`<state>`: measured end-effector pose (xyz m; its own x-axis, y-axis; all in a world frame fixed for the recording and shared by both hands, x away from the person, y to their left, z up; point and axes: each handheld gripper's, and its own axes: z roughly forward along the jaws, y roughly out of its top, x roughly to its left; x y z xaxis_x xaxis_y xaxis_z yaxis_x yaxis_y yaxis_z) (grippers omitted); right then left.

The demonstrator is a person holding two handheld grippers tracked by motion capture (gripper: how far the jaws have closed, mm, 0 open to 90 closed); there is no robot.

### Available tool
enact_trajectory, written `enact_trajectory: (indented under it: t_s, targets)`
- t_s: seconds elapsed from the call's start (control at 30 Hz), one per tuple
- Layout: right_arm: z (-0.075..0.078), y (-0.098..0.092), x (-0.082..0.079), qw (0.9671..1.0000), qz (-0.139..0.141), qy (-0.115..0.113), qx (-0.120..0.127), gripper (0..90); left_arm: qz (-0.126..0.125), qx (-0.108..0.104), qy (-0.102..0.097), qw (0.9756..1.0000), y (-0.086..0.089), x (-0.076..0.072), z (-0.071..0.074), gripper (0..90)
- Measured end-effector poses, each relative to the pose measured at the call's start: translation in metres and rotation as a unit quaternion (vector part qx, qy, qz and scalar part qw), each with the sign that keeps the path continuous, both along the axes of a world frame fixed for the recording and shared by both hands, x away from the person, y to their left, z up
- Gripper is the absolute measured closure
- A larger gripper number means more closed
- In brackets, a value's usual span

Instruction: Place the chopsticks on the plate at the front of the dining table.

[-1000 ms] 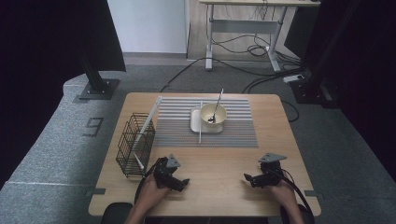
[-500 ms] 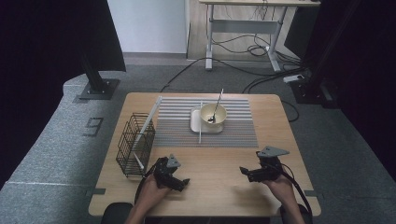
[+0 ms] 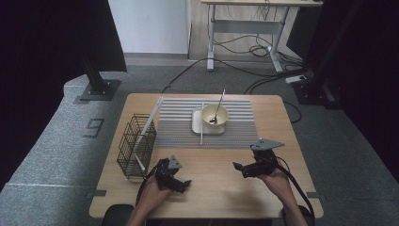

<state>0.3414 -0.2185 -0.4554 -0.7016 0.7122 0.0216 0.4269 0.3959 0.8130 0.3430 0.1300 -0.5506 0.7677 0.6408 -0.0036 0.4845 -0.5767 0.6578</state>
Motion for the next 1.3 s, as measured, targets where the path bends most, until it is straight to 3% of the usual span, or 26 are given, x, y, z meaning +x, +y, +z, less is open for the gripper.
enact_trajectory:
  t_s: [0.8,1.0,1.3]
  targets:
    - [0.064,0.057,0.018,0.9978,0.063,-0.017,0.006,0.0,-0.001,0.001,0.001,1.0000,0.000,0.000,0.000,0.0]
    - [0.074,0.070,0.023,0.9969,0.073,-0.026,0.010,0.0,-0.001,0.001,0.001,1.0000,0.000,0.000,0.000,0.0]
    - [0.086,0.092,0.028,0.9954,0.094,-0.016,0.009,0.0,-0.001,0.001,0.001,1.0000,0.000,0.000,0.000,0.0]
